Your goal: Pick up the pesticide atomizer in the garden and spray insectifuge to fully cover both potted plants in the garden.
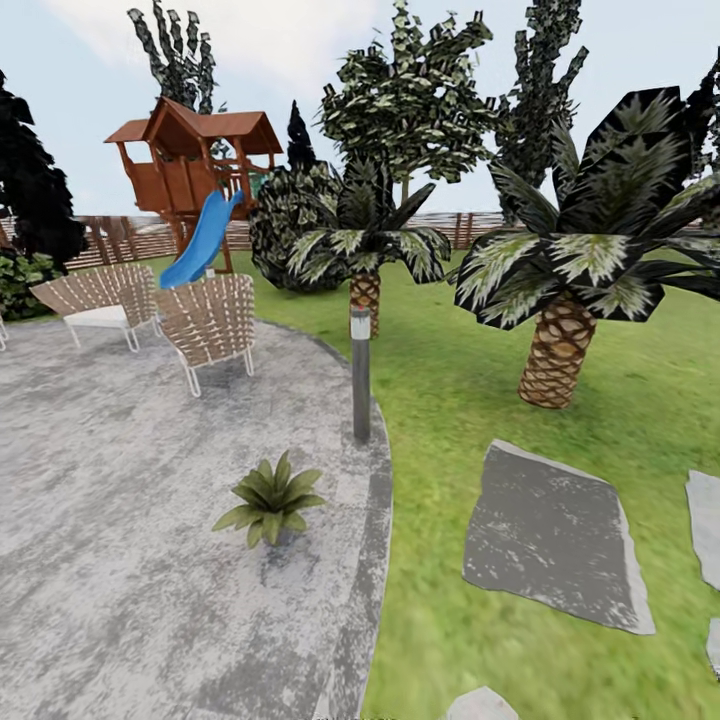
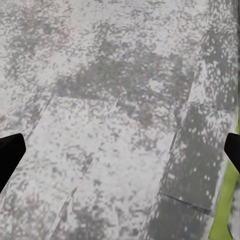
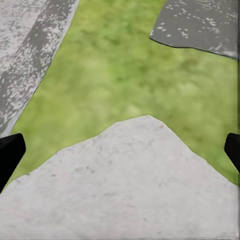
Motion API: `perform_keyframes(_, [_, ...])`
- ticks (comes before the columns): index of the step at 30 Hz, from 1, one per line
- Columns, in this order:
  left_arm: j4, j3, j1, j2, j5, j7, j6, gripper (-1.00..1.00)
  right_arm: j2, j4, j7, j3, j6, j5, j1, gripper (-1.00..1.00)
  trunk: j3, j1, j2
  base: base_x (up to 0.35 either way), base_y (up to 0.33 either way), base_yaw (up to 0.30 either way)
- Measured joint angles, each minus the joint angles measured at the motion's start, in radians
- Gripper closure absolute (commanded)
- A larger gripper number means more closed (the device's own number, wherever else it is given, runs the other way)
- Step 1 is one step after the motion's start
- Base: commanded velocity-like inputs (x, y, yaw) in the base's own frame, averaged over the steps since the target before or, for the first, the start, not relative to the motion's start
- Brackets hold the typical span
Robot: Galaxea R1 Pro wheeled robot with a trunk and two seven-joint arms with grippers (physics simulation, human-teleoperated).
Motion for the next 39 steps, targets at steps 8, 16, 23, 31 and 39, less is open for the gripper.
perform_keyframes(8, [-0.001,-0.001,0.001,0.0,-0.001,0.0,0.0,-1.0,0.0,-0.001,0.0,0.0,0.0,0.0,0.0,-1.0,-0.02,0.012,-0.021,0.0,0.0,-0.197])
perform_keyframes(16, [0.0,-0.003,0.001,-0.001,-0.003,-0.001,0.001,-1.0,0.0,-0.001,0.0,0.0,0.0,0.0,0.0,-1.0,-0.028,0.012,-0.021,0.0,0.0,-0.234])
perform_keyframes(23, [0.0,-0.003,0.001,-0.001,-0.003,0.0,0.0,-1.0,0.0,-0.001,0.0,0.0,0.0,0.0,0.0,-1.0,-0.034,0.012,-0.021,0.015,-0.051,-0.254])
perform_keyframes(31, [-0.001,-0.003,0.002,-0.002,-0.003,0.0,-0.001,-1.0,0.0,-0.002,0.001,0.0,0.0,0.0,0.0,-1.0,-0.041,0.012,-0.021,0.05,-0.248,-0.259])
perform_keyframes(39, [-0.001,-0.001,0.001,0.0,-0.003,0.0,-0.003,-1.0,0.0,-0.001,0.0,0.0,0.0,0.0,0.0,-1.0,-0.044,0.011,-0.021,0.085,-0.267,-0.29])
